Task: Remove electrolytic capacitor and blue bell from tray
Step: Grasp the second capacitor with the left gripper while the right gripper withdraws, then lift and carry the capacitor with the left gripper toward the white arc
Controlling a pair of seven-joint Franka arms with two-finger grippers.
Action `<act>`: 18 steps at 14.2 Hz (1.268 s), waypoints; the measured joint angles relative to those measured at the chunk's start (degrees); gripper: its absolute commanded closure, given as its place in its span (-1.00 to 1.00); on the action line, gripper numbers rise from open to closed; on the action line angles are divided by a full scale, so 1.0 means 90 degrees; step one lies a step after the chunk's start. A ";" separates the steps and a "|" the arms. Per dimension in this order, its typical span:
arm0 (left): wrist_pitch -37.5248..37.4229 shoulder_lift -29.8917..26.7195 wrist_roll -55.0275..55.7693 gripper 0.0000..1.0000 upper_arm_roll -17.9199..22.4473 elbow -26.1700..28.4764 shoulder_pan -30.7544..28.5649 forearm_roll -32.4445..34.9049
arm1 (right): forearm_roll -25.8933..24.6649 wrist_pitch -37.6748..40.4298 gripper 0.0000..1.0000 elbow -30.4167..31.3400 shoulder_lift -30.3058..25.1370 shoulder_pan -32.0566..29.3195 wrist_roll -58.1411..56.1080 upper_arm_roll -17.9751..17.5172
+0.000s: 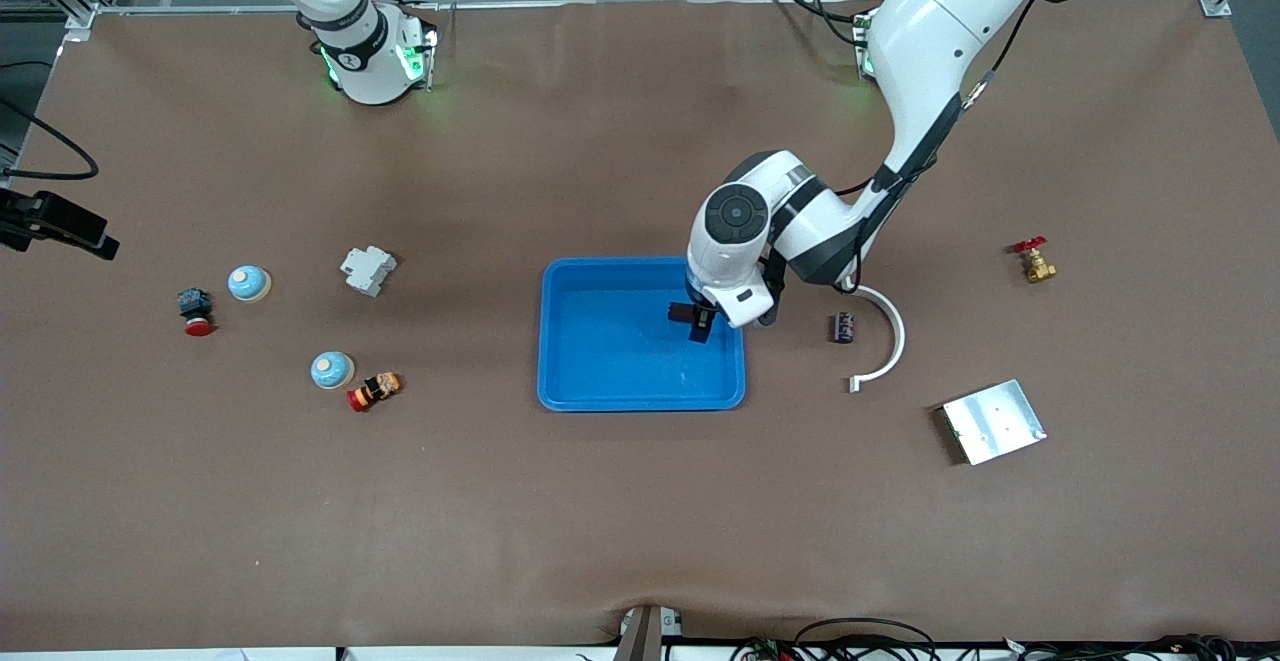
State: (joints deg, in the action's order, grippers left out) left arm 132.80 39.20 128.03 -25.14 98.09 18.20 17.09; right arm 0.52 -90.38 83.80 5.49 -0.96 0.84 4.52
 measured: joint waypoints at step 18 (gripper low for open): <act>-0.0001 0.0666 0.1027 -0.18 0.0252 -0.0604 0.0549 0.0534 | 0.0121 0.0035 -1.00 -0.0526 0.0336 0.0260 0.0629 -0.0079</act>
State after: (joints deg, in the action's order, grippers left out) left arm 132.79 45.19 137.27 -22.88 92.66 23.14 21.90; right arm 1.61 -90.07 79.07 8.51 1.38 6.50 3.81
